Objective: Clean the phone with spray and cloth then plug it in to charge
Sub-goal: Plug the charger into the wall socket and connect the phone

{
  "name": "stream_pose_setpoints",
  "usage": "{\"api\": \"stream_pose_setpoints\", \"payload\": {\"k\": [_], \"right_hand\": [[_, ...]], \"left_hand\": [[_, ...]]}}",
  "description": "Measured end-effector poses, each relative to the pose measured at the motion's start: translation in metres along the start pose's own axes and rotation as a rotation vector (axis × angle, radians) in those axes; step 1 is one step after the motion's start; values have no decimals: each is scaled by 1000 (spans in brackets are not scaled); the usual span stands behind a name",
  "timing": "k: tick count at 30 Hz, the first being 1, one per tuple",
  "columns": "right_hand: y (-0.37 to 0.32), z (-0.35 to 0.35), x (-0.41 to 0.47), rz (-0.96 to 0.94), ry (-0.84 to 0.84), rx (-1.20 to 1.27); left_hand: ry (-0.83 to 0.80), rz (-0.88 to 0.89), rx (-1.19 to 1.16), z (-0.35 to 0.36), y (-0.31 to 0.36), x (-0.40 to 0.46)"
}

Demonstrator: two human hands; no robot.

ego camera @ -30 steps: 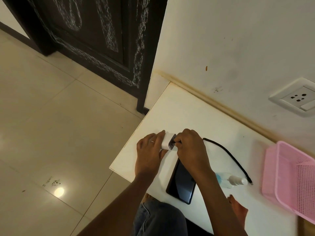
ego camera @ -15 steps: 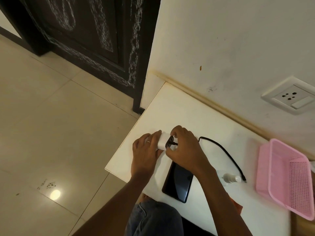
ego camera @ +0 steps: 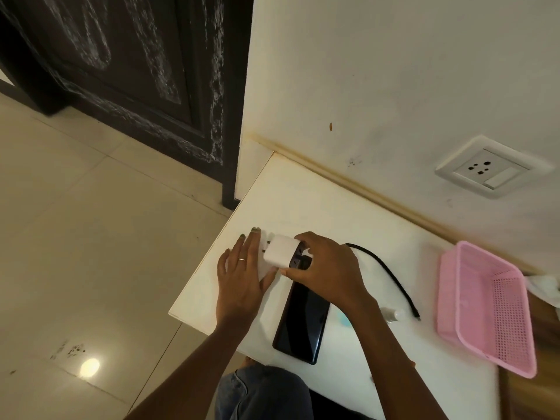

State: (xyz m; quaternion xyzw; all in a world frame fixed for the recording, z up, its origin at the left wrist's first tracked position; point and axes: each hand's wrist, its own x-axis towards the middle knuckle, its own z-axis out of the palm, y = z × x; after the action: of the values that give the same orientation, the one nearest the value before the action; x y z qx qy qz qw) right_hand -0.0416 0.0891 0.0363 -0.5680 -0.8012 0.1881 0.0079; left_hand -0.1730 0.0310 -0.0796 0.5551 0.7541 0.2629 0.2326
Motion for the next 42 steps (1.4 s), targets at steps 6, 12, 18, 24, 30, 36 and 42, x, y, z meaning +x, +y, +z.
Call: {"api": "stream_pose_setpoints", "payload": {"k": [6,12,18,24,30,36,42], "right_hand": [[28,-43,-11,113,217,280],[69,-97,-21,240,477,505],[111,-106,-13,566,860,596],[132,-97,6,755,1067,659],[137,-92,21,795,1163,692],[136,-90,25,783,1227,705],[137,-93,25,811,1204,685]], "left_hand": [[3,43,67,-6,4,0],[-13,95,180,-13,16,-3],[14,120,261,-13,20,-3],[32,131,290,-9,17,-1],[37,114,286,-7,15,1],[17,106,277,-9,16,0],[-1,97,279,-10,17,0]]}}
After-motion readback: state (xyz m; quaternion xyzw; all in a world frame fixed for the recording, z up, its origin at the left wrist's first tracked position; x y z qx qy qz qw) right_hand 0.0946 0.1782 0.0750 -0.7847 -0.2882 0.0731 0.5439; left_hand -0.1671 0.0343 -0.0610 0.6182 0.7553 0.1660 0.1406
